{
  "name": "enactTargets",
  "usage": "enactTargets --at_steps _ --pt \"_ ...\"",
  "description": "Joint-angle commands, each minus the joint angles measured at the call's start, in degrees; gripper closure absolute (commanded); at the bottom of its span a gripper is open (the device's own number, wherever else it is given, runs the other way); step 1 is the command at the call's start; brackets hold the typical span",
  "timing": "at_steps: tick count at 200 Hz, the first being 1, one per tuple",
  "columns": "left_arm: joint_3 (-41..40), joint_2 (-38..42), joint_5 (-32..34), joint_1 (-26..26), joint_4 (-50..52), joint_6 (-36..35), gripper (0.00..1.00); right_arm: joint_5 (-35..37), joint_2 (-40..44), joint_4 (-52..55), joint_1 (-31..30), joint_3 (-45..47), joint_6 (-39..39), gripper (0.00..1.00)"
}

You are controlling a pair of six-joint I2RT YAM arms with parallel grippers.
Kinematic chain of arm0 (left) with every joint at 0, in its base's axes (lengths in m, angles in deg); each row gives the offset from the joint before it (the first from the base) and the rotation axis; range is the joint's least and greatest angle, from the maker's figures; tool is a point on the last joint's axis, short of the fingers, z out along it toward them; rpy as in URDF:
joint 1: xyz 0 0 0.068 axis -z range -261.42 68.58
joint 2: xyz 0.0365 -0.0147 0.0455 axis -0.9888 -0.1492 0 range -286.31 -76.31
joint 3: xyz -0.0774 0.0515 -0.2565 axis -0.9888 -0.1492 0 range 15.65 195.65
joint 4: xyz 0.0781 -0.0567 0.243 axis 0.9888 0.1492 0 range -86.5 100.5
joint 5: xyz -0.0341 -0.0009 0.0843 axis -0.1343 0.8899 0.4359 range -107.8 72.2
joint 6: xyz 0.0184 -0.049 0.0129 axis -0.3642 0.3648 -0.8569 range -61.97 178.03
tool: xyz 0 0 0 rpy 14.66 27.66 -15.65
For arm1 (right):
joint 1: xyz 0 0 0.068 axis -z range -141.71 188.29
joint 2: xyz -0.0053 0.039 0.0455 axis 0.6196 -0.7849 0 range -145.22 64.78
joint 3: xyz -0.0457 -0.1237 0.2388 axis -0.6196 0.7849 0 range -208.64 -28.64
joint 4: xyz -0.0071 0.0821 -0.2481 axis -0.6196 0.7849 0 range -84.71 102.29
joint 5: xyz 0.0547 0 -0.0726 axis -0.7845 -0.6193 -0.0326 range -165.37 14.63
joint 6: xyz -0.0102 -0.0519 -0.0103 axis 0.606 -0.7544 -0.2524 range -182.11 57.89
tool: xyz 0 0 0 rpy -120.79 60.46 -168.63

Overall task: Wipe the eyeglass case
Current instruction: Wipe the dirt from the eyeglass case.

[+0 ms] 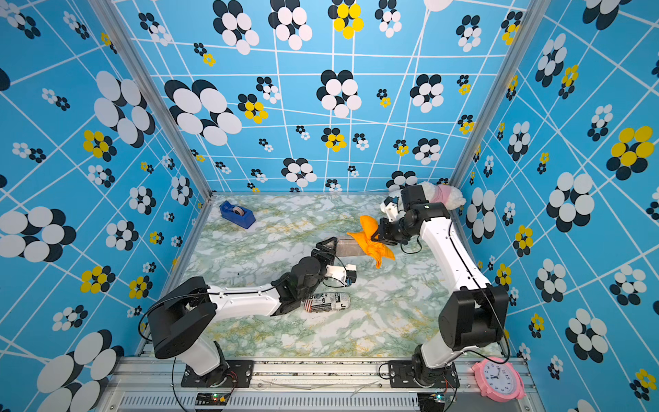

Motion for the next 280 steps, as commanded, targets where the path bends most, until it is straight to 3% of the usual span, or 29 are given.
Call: enactTargets --at_steps 1,19,41,63,79,118,151,177,220,280 --pt "0.6 5.7 1.5 -0.9 -8.4 7.1 0.99 3.8 2.7 -0.5 1.6 3.4 1.7 1.0" --pt "0.2 7.4 0.7 -1.1 -3.9 11.1 0.98 4.8 4.5 -2.3 2.2 4.1 2.3 1.0" --pt "0.6 12.1 -2.2 -2.0 7.8 21.7 1.0 3.7 7.8 -5.2 2.5 4.6 2.4 1.0" --pt "2.5 18.0 -10.9 -4.3 24.9 35.9 1.0 1.9 12.4 -9.8 2.5 6.8 3.2 1.0" --pt "2.6 20.5 -14.3 -5.3 30.8 40.8 1.0 -3.0 15.4 -13.7 2.4 8.8 4.4 1.0" --pt "1.7 23.9 -17.8 -5.6 34.7 44.8 1.0 -20.2 17.1 -23.8 1.9 15.0 11.3 1.0" --pt "2.5 25.3 -21.1 -6.4 34.8 49.0 1.0 -23.3 17.3 -28.7 -3.3 19.3 13.3 1.0" --pt "3.0 25.4 -23.2 -7.0 35.0 50.4 1.0 -28.1 17.6 -40.2 -5.0 24.4 20.9 1.0" --pt "4.0 26.3 -26.0 -6.4 37.4 51.1 1.0 -28.7 15.4 -38.4 -5.5 22.1 17.1 1.0" --pt "2.9 30.7 -25.1 -5.3 41.9 50.5 1.0 -24.4 9.3 -28.8 -3.4 10.4 8.6 1.0"
